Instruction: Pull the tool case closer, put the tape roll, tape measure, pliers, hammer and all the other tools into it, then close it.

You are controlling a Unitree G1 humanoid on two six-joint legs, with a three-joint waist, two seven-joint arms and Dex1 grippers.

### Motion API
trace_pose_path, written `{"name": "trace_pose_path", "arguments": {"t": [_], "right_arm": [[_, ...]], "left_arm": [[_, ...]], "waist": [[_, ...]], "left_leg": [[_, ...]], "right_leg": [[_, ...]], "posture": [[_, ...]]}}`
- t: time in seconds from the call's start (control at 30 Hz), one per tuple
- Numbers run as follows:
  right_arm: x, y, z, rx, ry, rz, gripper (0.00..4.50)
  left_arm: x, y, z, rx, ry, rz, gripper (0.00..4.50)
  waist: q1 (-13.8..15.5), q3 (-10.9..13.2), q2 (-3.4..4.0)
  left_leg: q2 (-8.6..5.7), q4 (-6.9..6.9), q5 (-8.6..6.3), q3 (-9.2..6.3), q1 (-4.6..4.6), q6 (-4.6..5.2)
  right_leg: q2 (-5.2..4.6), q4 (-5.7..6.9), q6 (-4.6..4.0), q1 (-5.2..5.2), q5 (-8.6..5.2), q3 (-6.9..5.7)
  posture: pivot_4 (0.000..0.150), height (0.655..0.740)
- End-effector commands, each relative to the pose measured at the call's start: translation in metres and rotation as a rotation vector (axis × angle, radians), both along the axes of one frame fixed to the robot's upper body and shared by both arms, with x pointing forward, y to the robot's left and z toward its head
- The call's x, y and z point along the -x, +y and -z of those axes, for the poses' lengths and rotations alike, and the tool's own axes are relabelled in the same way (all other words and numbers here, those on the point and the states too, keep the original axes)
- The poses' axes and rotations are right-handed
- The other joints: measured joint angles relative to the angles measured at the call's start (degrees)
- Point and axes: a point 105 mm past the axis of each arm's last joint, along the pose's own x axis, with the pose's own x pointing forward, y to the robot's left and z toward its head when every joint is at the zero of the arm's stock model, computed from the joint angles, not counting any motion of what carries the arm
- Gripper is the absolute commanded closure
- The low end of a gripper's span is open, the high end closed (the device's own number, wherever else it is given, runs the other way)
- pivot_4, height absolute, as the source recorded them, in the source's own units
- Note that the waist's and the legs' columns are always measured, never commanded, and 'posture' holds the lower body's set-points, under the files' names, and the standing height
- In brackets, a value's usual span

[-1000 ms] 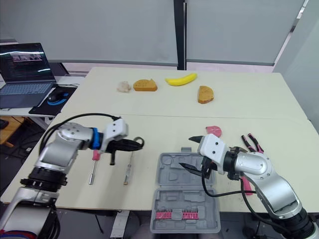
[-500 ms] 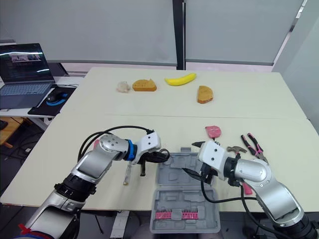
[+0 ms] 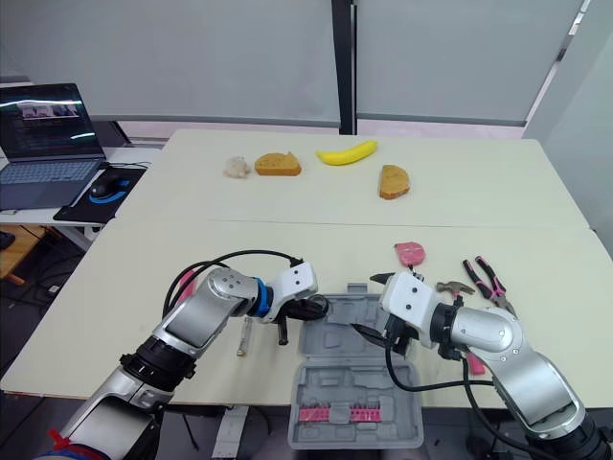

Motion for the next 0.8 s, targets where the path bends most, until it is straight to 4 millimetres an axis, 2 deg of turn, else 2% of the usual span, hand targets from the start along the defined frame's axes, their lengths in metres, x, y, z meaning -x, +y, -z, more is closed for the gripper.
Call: {"name": "trace_pose_path", "arguments": {"t": [0.03,0.8], "right_arm": [[0.0034,0.002,-0.0087,-0.003,-0.044,-0.013,0.0],[-0.0001,0.0045,-0.0082,-0.024,-0.043,0.003,0.0]], "left_arm": [[-0.0039,-0.0007,-0.0015,-0.005,-0.026,-0.009,4.46],[-0.006,-0.0027,0.0072,-0.032,-0.036,0.015,4.46]], "waist": [[0.0,0.0,0.0],[0.03,0.0,0.0]], "left_leg": [[0.0,0.0,0.0,0.0,0.0,0.0],[0.0,0.0,0.0,-0.01,0.0,0.0]], "right_leg": [[0.0,-0.01,0.0,0.0,0.0,0.0],[0.0,-0.03,0.0,0.0,0.0,-0.01]], "posture": [[0.15,0.74],[0.15,0.74]]}}
